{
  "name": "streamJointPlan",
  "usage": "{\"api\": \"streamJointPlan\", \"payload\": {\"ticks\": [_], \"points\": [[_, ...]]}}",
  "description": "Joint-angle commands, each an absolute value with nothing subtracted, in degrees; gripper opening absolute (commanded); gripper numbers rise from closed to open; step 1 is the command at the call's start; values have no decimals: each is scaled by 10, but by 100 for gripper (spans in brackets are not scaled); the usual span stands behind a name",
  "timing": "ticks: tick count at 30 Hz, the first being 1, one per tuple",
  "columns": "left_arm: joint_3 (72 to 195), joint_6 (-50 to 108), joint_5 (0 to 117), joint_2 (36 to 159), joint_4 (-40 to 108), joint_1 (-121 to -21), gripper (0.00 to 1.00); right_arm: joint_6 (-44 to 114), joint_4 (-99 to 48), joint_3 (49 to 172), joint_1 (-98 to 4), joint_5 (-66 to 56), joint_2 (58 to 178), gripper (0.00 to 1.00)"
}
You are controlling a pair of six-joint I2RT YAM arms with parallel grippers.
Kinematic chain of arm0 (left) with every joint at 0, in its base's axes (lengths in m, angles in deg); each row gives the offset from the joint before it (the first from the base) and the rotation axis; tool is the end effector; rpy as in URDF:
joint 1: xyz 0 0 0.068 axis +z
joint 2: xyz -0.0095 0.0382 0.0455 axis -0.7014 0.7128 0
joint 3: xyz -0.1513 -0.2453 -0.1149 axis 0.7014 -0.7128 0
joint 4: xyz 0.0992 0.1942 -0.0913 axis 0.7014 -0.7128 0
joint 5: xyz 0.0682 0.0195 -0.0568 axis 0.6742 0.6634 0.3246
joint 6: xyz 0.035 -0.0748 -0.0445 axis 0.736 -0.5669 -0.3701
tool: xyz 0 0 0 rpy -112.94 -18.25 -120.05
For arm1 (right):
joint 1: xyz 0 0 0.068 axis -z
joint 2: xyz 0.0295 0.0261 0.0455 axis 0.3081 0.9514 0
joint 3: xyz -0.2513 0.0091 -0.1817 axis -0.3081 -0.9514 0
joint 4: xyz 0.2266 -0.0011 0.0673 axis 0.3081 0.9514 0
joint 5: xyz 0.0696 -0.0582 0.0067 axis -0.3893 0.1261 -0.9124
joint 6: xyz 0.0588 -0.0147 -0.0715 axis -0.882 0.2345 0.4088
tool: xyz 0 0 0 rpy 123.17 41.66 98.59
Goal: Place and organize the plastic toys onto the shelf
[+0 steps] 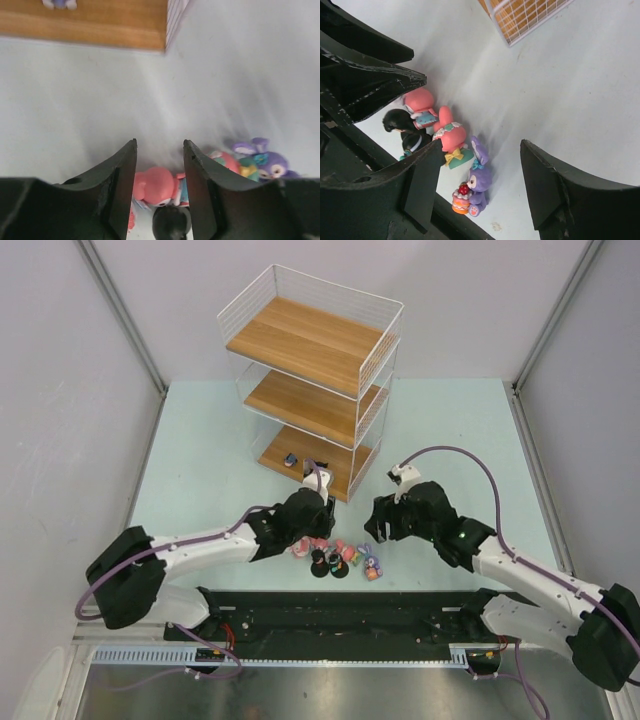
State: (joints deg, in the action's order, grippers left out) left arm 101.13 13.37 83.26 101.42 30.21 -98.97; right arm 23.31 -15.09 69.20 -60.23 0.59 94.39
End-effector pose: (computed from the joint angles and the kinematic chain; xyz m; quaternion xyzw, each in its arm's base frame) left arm 0.1858 -0.2189 0.2162 0.1584 0.8892 -0.1685 0.3948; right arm 0.1550 0.1453 0.2484 -0.1894 0.8633 0.2518 0.3942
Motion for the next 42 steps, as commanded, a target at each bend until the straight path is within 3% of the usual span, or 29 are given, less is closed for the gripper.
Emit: {"api": "streamJointPlan", "payload": {"ticks": [1,4,14,42], "points": [[1041,148,833,968,289,-989,47,214,-155,713,-605,2,898,69],[1038,148,837,965,287,-989,48,212,-154,713,-605,2,879,69],[1018,122,823,1033,297,-989,69,214,-140,713,-604,5,883,71],[944,96,783,1044,356,-993,70,221,-143,714,-604,-7,919,73]]}}
